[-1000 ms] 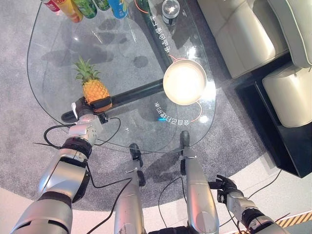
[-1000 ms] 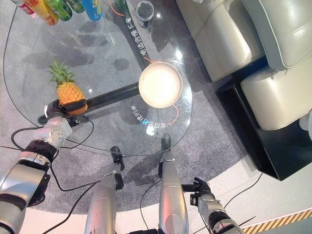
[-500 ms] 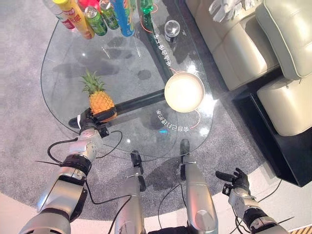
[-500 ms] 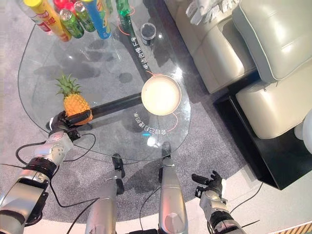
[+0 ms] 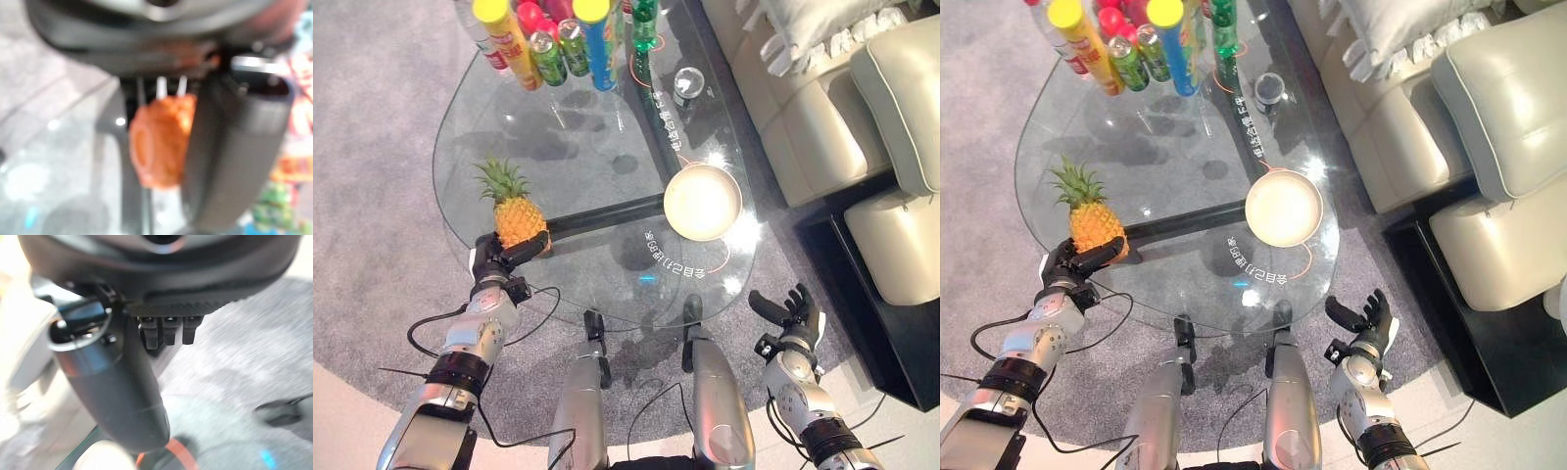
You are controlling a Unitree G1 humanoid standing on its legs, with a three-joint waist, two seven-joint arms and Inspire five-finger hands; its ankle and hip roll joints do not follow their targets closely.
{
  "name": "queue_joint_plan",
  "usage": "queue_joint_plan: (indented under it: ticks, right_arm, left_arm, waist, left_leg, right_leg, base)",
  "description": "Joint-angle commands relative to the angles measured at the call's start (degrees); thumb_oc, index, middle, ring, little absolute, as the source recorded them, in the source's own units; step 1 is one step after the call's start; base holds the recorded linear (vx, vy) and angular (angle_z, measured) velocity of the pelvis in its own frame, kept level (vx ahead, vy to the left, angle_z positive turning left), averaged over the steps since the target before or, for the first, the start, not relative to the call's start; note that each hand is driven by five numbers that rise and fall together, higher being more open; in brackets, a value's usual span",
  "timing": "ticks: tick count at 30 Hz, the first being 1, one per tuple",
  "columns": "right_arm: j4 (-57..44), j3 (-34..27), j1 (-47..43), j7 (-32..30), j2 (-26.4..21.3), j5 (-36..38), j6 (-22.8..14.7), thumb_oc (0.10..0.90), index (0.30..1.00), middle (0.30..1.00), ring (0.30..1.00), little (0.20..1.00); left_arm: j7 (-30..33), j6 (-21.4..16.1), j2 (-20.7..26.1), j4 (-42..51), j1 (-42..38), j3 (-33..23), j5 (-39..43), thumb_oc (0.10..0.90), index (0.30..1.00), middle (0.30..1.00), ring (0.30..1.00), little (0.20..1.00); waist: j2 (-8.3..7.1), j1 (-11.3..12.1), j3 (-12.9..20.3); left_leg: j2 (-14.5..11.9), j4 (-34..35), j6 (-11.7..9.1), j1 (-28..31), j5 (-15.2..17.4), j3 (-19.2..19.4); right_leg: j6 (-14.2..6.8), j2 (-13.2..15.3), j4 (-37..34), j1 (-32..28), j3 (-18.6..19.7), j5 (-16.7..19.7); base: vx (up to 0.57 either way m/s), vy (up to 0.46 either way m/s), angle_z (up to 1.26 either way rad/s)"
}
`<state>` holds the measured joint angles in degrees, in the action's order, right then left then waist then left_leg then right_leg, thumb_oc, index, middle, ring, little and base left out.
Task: Pick up the fruit to the plate
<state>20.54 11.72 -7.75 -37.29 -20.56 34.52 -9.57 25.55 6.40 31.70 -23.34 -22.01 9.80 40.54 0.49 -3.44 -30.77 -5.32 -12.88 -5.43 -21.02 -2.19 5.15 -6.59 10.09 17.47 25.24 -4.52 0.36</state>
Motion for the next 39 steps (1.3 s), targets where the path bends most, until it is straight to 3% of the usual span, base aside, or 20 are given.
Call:
queue_joint_plan:
  ticks: [1,5,11,17,23,27,32,39]
  right_arm:
    - [-7.9,-1.7,3.0,-0.9,-2.0,-5.3,-4.9,0.8,0.9,0.9,0.9,0.9]
    - [-15.2,-3.3,3.0,3.9,-2.0,-4.8,-7.6,0.8,0.9,0.9,0.9,0.9]
    - [-24.5,-3.0,0.9,11.6,-3.8,-2.7,-8.8,0.8,0.9,0.9,0.9,0.9]
    - [-28.5,-2.3,-2.6,15.0,-4.0,-0.3,-7.9,0.8,0.9,0.9,0.9,0.9]
    - [-32.1,0.9,-6.8,23.8,-3.0,7.3,-5.7,0.8,0.9,0.9,0.9,0.9]
    - [-32.0,3.4,-8.5,29.2,-2.4,13.0,-4.8,0.8,0.9,0.9,0.9,0.9]
    - [-31.3,5.8,-10.5,30.1,-2.4,15.0,-3.2,0.8,0.9,0.9,0.9,0.9]
    - [-29.0,9.0,-12.2,36.3,-3.0,24.8,-0.6,0.8,0.9,0.9,0.9,0.9]
  left_arm:
    - [0.6,-8.3,3.1,8.1,-1.4,-5.8,-7.3,0.1,0.3,0.3,0.3,0.2]
    - [-0.7,-9.8,2.2,15.9,3.6,-5.5,-14.3,0.1,0.3,0.3,0.3,0.2]
    - [-3.9,-12.1,2.4,21.7,7.7,-4.8,-19.3,0.1,0.3,0.3,0.3,0.2]
    - [-6.9,-12.4,2.7,24.6,8.6,-4.3,-20.6,0.1,0.3,0.3,0.3,0.2]
    - [-12.6,-13.3,3.7,29.7,8.0,-1.7,-22.5,0.1,0.3,0.3,0.3,0.2]
    - [-15.7,-13.5,4.7,31.2,6.9,0.4,-23.5,0.1,0.3,0.3,0.3,0.2]
    - [-19.3,-13.5,5.6,32.5,5.4,3.4,-23.4,0.1,0.3,0.3,0.3,0.2]
    - [-24.7,-13.8,7.4,35.5,3.2,8.1,-21.2,0.1,0.3,0.3,0.3,0.2]
  waist:
    - [-1.79,-0.9,1.0]
    - [-1.73,-0.1,1.0]
    - [-1.37,1.0,1.0]
    - [-1.1,1.8,1.0]
    - [-0.56,2.7,1.0]
    - [-0.51,3.2,1.0]
    - [-0.55,3.3,1.0]
    - [-0.61,3.5,1.0]
  left_leg:
    - [7.4,-6.0,3.4,-0.6,6.8,2.4]
    - [7.6,-5.5,3.4,0.5,6.8,1.8]
    - [7.9,-5.3,3.3,1.9,6.9,1.4]
    - [7.9,-6.0,3.1,2.1,7.1,1.2]
    - [8.1,-6.8,3.0,1.9,7.3,1.3]
    - [8.3,-7.3,3.1,1.5,7.4,1.2]
    - [8.4,-7.6,3.1,1.3,7.4,1.5]
    - [8.5,-8.0,3.3,1.2,7.4,1.8]
  right_leg:
    - [3.1,-6.0,-4.0,-5.8,-4.4,-3.0]
    - [3.2,-6.3,-4.1,-7.0,-4.7,-3.5]
    - [3.2,-6.3,-4.3,-8.6,-5.0,-3.8]
    - [3.5,-6.3,-4.1,-9.4,-5.2,-4.1]
    - [3.6,-6.0,-3.7,-9.4,-5.7,-4.1]
    - [3.5,-5.7,-3.5,-9.1,-5.9,-3.9]
    - [3.4,-5.6,-3.5,-9.0,-6.0,-3.6]
    - [3.0,-5.2,-3.3,-8.7,-6.2,-3.2]
  base:
    - [0.0,0.0,0.0]
    - [0.0,-0.001,0.03]
    - [0.0,0.003,0.03]
    - [0.0,0.0,0.0]
    - [0.0,-0.001,0.02]
    - [0.0,-0.006,0.02]
    - [0.0,-0.005,0.02]
    - [0.0,-0.002,0.02]
